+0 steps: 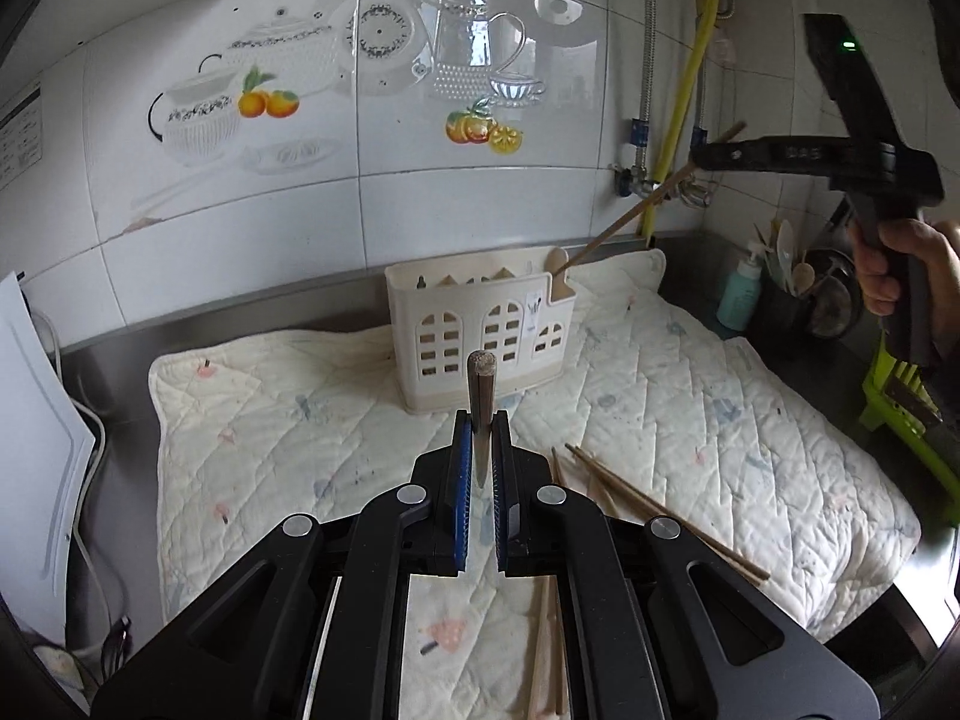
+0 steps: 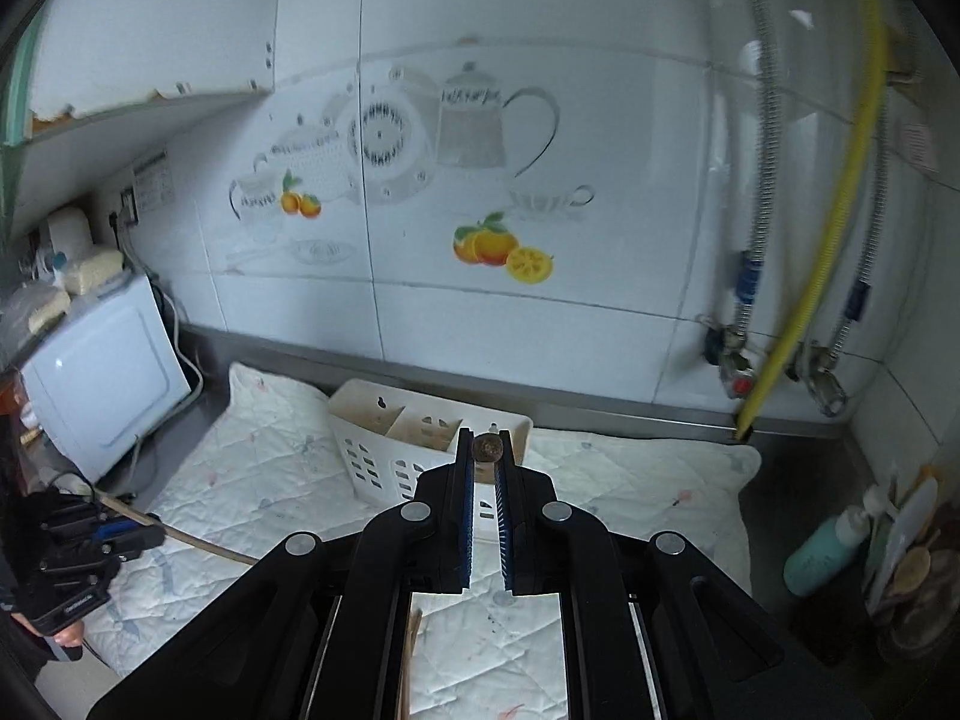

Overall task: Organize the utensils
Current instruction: 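Lift the right tool's chopstick toward the holder while the left tool carries its chopstick, then drop the right tool's chopstick into the holder while the left tool releases its chopstick there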

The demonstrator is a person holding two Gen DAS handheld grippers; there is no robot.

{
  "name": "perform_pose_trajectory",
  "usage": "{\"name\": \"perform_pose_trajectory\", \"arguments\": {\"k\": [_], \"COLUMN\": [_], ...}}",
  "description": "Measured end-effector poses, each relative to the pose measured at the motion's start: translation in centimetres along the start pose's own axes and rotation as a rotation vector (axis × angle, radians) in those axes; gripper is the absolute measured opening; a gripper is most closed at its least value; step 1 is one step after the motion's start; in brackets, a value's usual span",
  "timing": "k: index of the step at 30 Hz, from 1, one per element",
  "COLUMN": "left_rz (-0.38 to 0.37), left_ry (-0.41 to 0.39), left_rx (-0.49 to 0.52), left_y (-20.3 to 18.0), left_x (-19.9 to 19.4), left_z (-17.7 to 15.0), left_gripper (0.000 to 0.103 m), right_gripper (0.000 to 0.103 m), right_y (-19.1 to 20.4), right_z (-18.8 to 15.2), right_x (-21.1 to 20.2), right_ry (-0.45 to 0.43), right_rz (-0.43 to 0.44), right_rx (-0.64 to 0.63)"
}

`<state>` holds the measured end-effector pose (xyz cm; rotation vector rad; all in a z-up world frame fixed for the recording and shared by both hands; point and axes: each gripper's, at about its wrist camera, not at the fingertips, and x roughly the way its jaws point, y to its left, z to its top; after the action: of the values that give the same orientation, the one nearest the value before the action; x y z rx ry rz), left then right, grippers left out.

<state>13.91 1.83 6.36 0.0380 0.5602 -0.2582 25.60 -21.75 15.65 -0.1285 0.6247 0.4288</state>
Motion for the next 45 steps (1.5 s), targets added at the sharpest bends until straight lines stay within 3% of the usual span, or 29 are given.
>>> {"name": "perform_pose_trajectory", "arguments": {"k": [7, 14, 16, 19, 23, 34, 39, 45], "left_rz": [0.001, 0.028, 0.047, 0.059, 0.067, 0.07, 0.063, 0.053], "left_ry": [-0.07, -0.174, -0.191, -0.183, -0.133, -0.037, -0.011, -0.049], "left_rx": [0.016, 0.028, 0.03, 0.024, -0.001, -0.037, -0.064, -0.071], "left_y": [0.6, 1.0, 1.2, 1.5, 2.3, 2.9, 3.3, 3.2], "left_x": [-0.4, -0.4, 0.4, 1.9, 5.0, 9.8, 10.5, 8.8], "left_z": [4.5, 10.8, 12.3, 13.5, 14.3, 14.3, 13.9, 13.5], "left_gripper": [0.005, 0.005, 0.005, 0.004, 0.004, 0.005, 0.006, 0.009], "right_gripper": [0.007, 0.007, 0.008, 0.023, 0.034, 0.046, 0.049, 0.051], "right_y": [1.1, 0.9, 0.6, 0.2, -0.4, -0.5, 0.5, 1.7], "right_z": [1.9, 2.0, 1.9, 1.9, 1.8, -1.2, -4.3, -9.6], "right_x": [6.2, 10.0, 10.1, 9.7, 8.2, 2.0, -0.1, -1.7], "right_ry": [0.184, 0.238, 0.22, 0.181, 0.122, -0.02, -0.049, -0.051], "right_rz": [-0.021, -0.057, -0.059, -0.056, -0.069, -0.026, -0.02, -0.002], "right_rx": [-0.066, -0.086, -0.078, -0.069, -0.065, -0.001, 0.001, 0.028]}}
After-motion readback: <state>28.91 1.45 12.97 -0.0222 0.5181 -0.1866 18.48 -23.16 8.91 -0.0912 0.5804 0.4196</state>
